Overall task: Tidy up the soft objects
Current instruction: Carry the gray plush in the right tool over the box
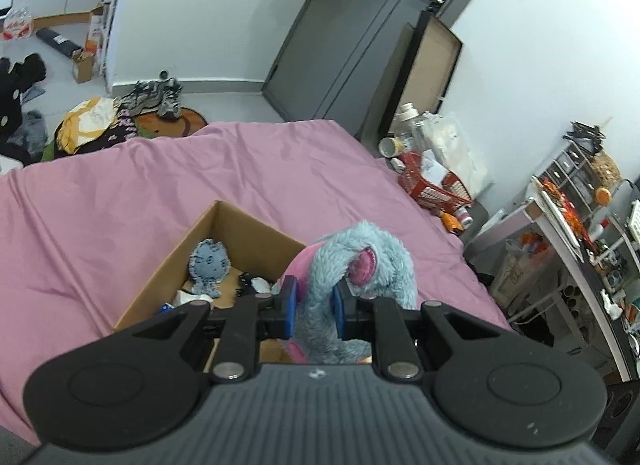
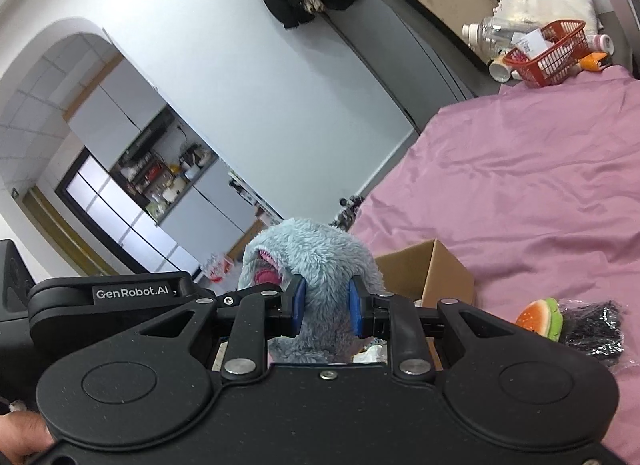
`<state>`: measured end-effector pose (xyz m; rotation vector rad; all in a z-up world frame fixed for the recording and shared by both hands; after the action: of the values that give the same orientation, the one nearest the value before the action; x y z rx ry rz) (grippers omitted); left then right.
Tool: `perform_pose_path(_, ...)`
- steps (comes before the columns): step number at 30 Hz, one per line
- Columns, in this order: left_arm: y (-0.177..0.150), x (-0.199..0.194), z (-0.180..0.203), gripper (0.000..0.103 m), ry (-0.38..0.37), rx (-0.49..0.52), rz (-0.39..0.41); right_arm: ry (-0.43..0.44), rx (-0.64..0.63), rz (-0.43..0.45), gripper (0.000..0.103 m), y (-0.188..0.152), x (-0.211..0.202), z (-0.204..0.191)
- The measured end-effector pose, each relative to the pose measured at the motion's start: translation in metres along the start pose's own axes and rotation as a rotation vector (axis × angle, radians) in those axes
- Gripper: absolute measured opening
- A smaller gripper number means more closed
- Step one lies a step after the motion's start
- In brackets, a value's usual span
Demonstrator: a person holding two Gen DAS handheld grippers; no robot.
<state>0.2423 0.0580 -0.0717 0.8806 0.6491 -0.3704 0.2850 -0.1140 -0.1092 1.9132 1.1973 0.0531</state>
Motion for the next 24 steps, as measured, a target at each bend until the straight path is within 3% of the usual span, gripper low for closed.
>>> perform_pose_path(10,0.011,0.040,-0.032,0.017,0.037,-0.047,-0.068,-0.062,-0.025,-0.069,0.023,-0.010,0.041,0.004)
perform_pose_path(14,0.012,0.052,-0.039,0.016,0.054,-0.082,-0.085,-0.097,-0.047,-0.088,0.032,-0.012,0.049,0.004)
perform_pose_path(17,0.012,0.062,-0.046,0.016,0.064,-0.111,-0.106,-0.109,-0.033,-0.096,0.044,-0.014,0.051,0.008)
perform_pose_path(24,0.016,0.074,-0.059,0.019,0.131,-0.146,-0.146,-0.158,-0.015,-0.096,0.056,-0.015,0.044,0.013)
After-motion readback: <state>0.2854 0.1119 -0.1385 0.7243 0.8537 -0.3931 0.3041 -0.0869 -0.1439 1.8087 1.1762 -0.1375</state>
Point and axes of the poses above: each gripper's, at about its wrist camera, not at the fingertips, and x roughly the way its jaws point, z to its right, y to its top, the point moved 4 cm from there along x, roughly the way its jaws point, and after that the axes turned 2 degrees about -x, right-handed, at the moved point
